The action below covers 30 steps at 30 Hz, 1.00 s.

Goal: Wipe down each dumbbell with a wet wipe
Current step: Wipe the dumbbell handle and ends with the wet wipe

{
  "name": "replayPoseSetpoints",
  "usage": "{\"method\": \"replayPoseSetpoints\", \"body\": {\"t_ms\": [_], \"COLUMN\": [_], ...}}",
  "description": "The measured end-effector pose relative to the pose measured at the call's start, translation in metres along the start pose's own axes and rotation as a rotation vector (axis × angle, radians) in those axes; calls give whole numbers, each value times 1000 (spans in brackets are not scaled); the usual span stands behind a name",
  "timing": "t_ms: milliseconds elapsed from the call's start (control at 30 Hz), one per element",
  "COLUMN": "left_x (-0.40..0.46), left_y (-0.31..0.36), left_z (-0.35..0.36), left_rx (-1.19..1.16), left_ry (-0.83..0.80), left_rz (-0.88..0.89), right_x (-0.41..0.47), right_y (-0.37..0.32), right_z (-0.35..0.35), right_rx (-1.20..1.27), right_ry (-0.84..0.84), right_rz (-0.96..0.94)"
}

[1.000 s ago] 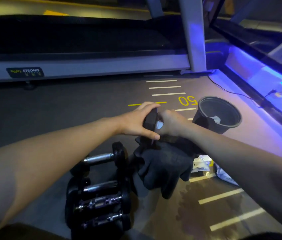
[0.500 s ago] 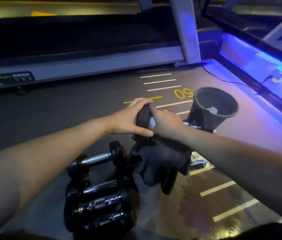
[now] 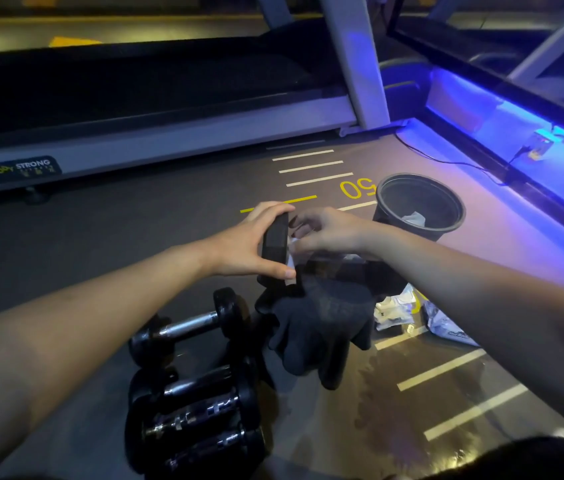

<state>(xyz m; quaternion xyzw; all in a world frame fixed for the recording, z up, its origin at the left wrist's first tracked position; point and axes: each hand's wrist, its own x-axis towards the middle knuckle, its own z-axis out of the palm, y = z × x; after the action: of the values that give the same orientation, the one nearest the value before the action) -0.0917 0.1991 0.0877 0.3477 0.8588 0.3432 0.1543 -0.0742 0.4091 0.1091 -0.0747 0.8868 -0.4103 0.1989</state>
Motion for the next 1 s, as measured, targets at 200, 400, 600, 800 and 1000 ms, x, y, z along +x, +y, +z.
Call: {"method": "replayPoseSetpoints", "body": {"t_ms": [200, 400, 600, 800, 1000], "left_x": [0, 0, 2, 2, 3], "left_y": [-1, 0, -1, -2, -1], "left_z": [0, -1, -2, -1, 1], "left_rx": [5, 9, 0, 17, 37], "left_ry": [-7, -8, -18, -6, 11], "left_rz": [-8, -21, -33, -23, -44], "right_x": [11, 17, 7, -5, 8], "right_y": [0, 4, 7, 18, 7], "right_z": [3, 7, 20, 51, 26], "right_rx": [-132, -268, -450, -845, -649], "right_ry": [-22, 49, 255, 477, 269], "right_rz": [18, 29, -42, -237, -133]}}
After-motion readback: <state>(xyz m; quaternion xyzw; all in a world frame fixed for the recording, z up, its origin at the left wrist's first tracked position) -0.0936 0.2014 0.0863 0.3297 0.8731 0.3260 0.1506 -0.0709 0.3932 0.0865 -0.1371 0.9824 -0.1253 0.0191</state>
